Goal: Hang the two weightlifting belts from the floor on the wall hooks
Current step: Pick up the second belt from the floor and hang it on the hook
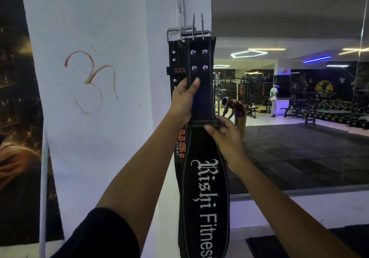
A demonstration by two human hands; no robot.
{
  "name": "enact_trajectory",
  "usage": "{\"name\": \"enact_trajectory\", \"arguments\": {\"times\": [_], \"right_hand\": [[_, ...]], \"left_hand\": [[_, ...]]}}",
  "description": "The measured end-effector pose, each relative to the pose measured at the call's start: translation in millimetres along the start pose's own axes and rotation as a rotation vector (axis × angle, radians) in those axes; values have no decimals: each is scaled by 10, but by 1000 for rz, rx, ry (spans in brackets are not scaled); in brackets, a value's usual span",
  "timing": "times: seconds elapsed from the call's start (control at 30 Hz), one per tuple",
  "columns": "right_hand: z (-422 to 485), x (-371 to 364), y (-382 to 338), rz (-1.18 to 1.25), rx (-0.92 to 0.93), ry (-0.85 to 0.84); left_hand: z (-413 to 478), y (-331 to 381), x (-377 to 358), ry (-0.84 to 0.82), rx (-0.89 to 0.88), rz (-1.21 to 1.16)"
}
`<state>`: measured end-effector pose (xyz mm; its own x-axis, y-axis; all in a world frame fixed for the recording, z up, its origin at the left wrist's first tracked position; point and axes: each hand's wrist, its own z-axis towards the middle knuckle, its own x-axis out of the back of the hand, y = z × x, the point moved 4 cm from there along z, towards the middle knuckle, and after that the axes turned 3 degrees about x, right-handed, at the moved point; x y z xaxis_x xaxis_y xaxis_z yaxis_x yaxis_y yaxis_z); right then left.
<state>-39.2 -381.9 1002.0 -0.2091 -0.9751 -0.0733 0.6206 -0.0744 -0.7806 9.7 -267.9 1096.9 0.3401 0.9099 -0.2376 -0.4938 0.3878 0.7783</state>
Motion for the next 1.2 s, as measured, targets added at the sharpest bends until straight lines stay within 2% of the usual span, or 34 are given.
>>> {"name": "enact_trajectory", "arguments": {"times": [0.17, 0.3, 0.43, 0.63, 0.7, 0.8, 0.97, 1.2], "right_hand": [[259, -43, -295, -160, 111, 19], [528, -108, -518, -161, 122, 82], [807, -266, -876, -77, 138, 133], [1130, -357, -1145, 249, -8, 149], [1174, -386, -1144, 309, -44, 163], [1187, -425, -1041, 312, -72, 242], [1235, -467, -945, 350, -73, 196], [1528, -451, -883, 300, -82, 249]], "left_hand": [[-6, -11, 19, -20, -17, 22], [9, -26, 69, -2, -13, 58], [31, -59, 69, 24, 1, 71], [-4, -59, 77, -16, 20, 86], [39, 15, 79, 32, -1, 48], [208, 208, 137, 192, 12, -74], [446, 392, -4, 184, 15, 125], [676, 305, -44, 314, -82, 124]]}}
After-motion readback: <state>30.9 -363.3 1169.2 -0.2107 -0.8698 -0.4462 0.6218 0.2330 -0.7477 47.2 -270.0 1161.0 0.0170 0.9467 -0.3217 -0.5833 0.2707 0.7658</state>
